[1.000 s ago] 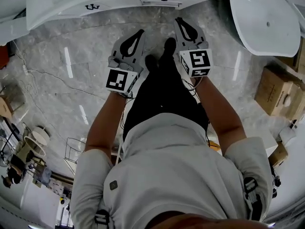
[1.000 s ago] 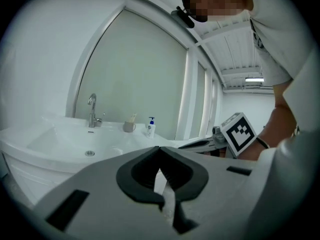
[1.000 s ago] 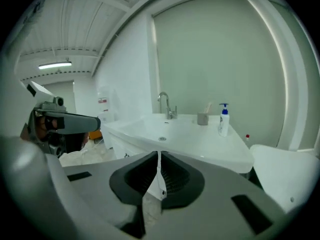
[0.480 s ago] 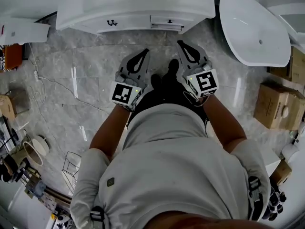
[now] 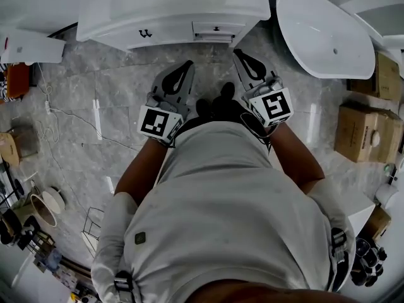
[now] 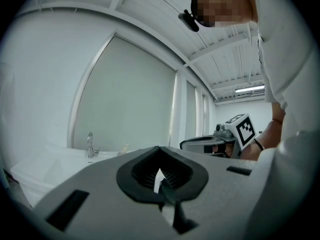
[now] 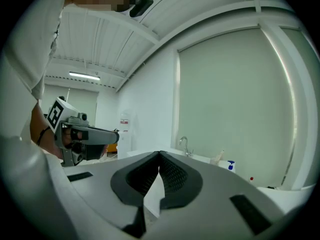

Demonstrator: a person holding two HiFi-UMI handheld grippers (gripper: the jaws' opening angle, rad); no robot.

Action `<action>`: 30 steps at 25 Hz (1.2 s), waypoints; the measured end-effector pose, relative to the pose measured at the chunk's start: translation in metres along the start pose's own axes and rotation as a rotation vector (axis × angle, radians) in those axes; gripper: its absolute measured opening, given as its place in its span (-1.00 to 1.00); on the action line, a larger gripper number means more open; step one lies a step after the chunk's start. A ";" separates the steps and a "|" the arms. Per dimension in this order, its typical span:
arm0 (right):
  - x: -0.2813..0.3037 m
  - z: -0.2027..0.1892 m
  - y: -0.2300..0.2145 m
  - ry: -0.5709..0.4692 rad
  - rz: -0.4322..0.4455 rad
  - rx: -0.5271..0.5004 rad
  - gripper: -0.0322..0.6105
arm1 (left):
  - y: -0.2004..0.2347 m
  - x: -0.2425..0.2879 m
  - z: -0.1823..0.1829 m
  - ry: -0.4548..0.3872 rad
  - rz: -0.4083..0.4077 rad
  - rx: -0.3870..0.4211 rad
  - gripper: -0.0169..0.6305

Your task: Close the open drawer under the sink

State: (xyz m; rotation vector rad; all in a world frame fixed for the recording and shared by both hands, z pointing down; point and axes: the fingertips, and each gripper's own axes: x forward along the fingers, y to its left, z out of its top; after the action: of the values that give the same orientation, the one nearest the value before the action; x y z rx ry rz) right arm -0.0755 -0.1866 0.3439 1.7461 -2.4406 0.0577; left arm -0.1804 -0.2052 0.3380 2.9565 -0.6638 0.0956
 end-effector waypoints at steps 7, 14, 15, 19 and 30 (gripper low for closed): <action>-0.039 0.009 -0.005 -0.012 -0.010 -0.015 -0.82 | -0.021 -0.012 0.015 -0.015 -0.003 0.004 -0.92; -0.093 0.005 -0.024 -0.015 0.002 -0.024 -0.82 | -0.069 -0.001 0.013 -0.022 -0.008 -0.002 -0.92; -0.102 0.003 -0.026 -0.014 0.007 -0.025 -0.82 | -0.078 0.001 0.011 -0.021 -0.005 -0.005 -0.92; -0.142 -0.003 -0.034 -0.017 0.033 -0.031 -0.82 | -0.119 0.008 0.007 -0.016 0.003 0.007 -0.92; -0.267 -0.025 -0.036 -0.011 0.105 -0.023 -0.82 | -0.250 -0.001 -0.002 -0.038 0.081 0.046 -0.92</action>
State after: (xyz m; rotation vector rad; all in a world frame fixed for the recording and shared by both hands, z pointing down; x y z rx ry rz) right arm 0.0457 0.0549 0.3303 1.6122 -2.5286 0.0307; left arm -0.0741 0.0198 0.3169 2.9825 -0.7965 0.0618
